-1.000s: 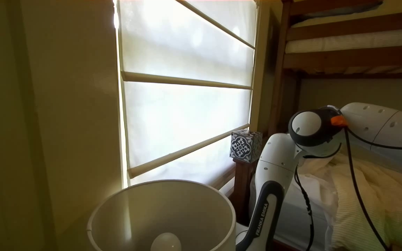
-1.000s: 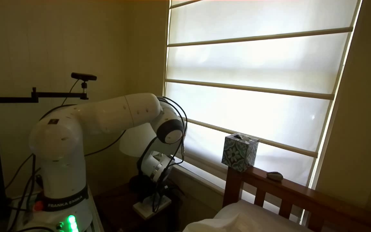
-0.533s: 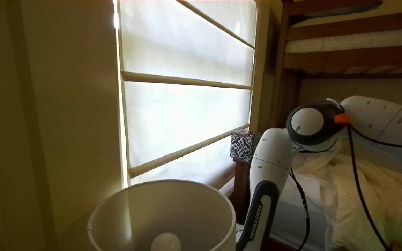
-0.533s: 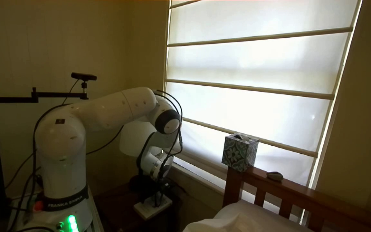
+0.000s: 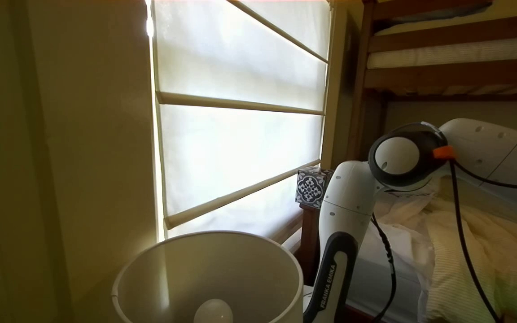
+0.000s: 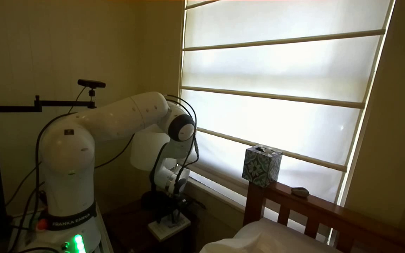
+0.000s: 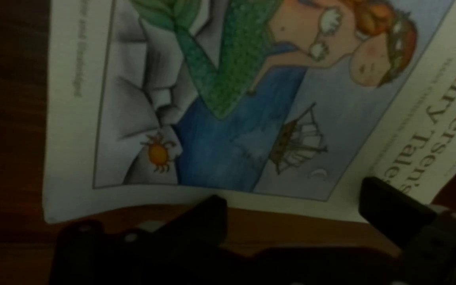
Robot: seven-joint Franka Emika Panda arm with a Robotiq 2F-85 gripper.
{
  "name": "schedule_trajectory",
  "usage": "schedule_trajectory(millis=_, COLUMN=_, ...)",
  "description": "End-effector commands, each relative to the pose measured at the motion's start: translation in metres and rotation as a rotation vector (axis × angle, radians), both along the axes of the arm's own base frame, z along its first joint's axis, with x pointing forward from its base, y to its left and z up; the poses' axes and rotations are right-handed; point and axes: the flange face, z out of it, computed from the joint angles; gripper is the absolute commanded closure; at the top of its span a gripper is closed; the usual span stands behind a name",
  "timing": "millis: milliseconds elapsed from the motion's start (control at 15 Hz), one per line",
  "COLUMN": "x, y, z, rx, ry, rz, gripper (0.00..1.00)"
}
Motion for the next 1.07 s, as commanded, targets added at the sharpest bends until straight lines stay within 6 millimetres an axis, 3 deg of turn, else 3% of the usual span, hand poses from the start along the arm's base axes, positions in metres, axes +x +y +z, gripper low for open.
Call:
schedule_trajectory(millis=0, x=-0.005, y=0.001, z=0.001, rx=0.001, ry=0.013, rz=0.007, gripper=0.00)
schedule_trajectory(millis=267, x=-0.021, y=0.024, z=0.028, rx=0.064, ry=-0.001, rz=-0.001, gripper=0.00)
schedule_trajectory(millis=600, x=-0.051, y=0.044, z=0.080, rx=0.038, ry=-0.068, rz=-0.136, gripper=0.00)
schedule_trajectory(millis=800, x=-0.061, y=0.033, z=0.110, rx=0.042, ry=-0.155, rz=-0.264, gripper=0.00)
schedule_trajectory(millis=1000, x=-0.065, y=0.005, z=0.135, rx=0.035, ry=-0.250, rz=-0.405, gripper=0.00)
